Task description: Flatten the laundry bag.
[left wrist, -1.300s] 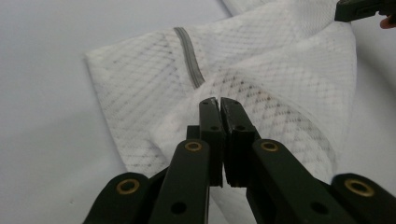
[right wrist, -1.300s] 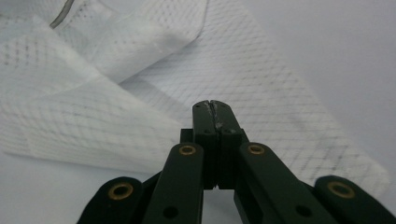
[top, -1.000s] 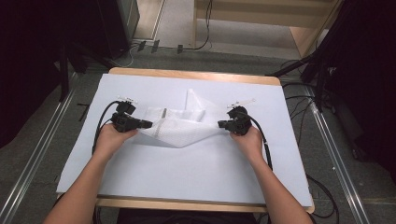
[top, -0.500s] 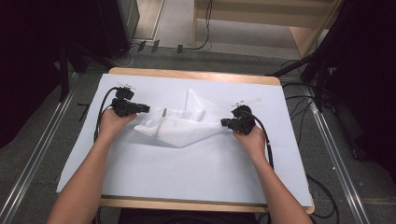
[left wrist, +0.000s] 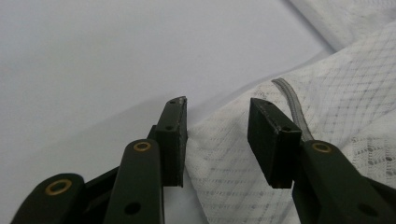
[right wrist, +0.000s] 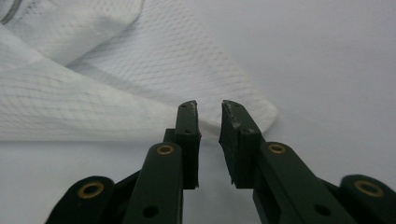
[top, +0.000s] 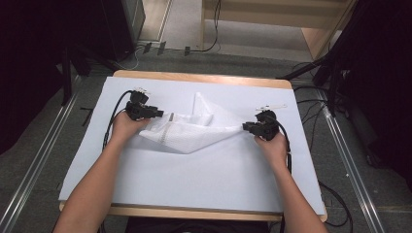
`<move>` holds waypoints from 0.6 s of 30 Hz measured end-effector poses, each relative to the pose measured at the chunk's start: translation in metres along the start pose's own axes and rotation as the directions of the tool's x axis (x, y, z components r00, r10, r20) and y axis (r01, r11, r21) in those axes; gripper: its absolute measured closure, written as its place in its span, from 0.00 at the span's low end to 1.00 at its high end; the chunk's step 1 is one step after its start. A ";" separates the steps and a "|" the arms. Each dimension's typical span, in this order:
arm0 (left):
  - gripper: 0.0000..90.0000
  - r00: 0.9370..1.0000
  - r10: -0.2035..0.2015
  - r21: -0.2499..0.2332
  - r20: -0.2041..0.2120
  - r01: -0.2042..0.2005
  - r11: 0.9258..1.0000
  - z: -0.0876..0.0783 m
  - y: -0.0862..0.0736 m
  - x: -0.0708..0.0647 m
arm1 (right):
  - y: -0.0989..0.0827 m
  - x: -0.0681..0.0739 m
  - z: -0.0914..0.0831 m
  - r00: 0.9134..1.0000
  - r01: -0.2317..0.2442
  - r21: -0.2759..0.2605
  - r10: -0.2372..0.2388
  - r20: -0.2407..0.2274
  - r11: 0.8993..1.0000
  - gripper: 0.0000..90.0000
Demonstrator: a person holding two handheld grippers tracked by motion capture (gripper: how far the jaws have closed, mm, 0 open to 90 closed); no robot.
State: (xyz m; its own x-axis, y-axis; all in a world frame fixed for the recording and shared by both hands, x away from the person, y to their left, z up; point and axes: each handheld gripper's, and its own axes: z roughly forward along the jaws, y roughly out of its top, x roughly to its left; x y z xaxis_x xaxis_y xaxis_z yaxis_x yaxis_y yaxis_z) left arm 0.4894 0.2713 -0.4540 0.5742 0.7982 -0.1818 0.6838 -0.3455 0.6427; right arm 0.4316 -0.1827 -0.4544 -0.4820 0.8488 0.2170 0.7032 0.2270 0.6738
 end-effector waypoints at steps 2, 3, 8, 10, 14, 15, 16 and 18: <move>0.67 1.000 0.017 -0.001 -0.005 -0.017 1.000 -0.001 -0.002 -0.001 | -0.001 -0.005 -0.001 1.000 -0.008 -0.012 0.008 0.011 1.000 0.85; 0.68 1.000 0.024 -0.007 -0.020 -0.024 1.000 -0.001 -0.003 -0.002 | -0.001 -0.007 -0.002 1.000 -0.017 -0.015 0.017 0.017 1.000 0.85; 0.83 0.996 0.049 -0.014 -0.077 -0.050 0.999 -0.001 -0.006 -0.008 | -0.002 -0.017 -0.002 0.999 -0.040 -0.020 0.041 0.030 0.999 0.84; 0.90 0.995 0.052 -0.007 -0.080 -0.052 0.999 -0.001 -0.006 -0.009 | -0.002 -0.019 -0.002 0.998 -0.053 -0.023 0.054 0.032 0.998 0.83; 0.99 0.998 0.042 0.005 -0.056 -0.042 0.999 -0.002 -0.006 -0.008 | -0.001 -0.024 -0.001 0.997 -0.064 -0.022 0.065 0.042 0.998 0.83; 0.99 0.998 0.042 0.008 -0.056 -0.042 0.999 -0.002 -0.006 -0.008 | -0.001 -0.025 0.000 0.997 -0.066 -0.022 0.067 0.044 0.998 0.83; 1.00 0.998 0.036 0.012 -0.054 -0.036 0.999 -0.002 -0.005 -0.008 | -0.001 -0.026 0.000 0.996 -0.070 -0.024 0.071 0.045 0.997 0.82; 1.00 0.999 0.012 0.022 -0.038 -0.011 1.000 -0.003 -0.003 -0.008 | -0.001 -0.028 0.000 0.996 -0.075 -0.021 0.076 0.052 0.997 0.82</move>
State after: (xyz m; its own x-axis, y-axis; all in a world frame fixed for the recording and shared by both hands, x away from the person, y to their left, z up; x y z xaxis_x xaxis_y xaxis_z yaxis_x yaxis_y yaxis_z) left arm 0.4815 0.2676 -0.4529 0.5647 0.8123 -0.1462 0.6872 -0.3646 0.6284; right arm 0.4445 -0.2067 -0.4616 -0.3992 0.8874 0.2305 0.7261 0.1525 0.6705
